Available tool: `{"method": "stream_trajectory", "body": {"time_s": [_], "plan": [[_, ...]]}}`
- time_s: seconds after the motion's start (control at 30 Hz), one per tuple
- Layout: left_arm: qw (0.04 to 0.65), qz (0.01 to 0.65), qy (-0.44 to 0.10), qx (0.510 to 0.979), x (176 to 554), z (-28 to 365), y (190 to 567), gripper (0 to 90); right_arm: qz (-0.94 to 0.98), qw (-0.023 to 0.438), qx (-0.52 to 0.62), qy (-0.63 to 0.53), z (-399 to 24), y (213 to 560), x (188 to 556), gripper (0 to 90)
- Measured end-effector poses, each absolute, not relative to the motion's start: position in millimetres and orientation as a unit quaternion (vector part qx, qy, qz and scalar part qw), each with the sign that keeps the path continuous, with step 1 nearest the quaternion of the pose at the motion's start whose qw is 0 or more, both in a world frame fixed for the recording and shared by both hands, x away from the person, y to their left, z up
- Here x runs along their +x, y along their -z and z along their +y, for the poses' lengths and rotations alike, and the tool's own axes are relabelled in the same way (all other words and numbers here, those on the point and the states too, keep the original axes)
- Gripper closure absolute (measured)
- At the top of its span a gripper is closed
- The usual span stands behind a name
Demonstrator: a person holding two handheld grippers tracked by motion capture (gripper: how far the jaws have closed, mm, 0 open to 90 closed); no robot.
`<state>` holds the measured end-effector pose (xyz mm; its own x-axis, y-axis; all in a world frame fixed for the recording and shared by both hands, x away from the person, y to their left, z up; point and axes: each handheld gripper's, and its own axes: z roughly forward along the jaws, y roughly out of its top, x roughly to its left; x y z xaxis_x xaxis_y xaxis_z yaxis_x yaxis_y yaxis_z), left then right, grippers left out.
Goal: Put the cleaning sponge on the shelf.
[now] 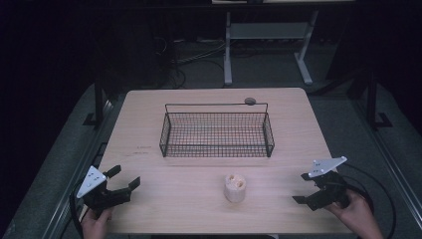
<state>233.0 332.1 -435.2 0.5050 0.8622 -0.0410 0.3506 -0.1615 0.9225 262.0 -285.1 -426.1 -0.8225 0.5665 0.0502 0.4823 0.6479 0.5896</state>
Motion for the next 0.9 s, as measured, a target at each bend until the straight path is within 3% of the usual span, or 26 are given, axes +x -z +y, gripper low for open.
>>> {"method": "stream_trajectory", "body": {"time_s": [0.9], "plan": [[0.49,0.425,-0.26,0.716,233.5,332.4,435.9,13.9,0.93,0.06,0.238,-0.272,-244.5,418.9,260.6,16.0]]}}
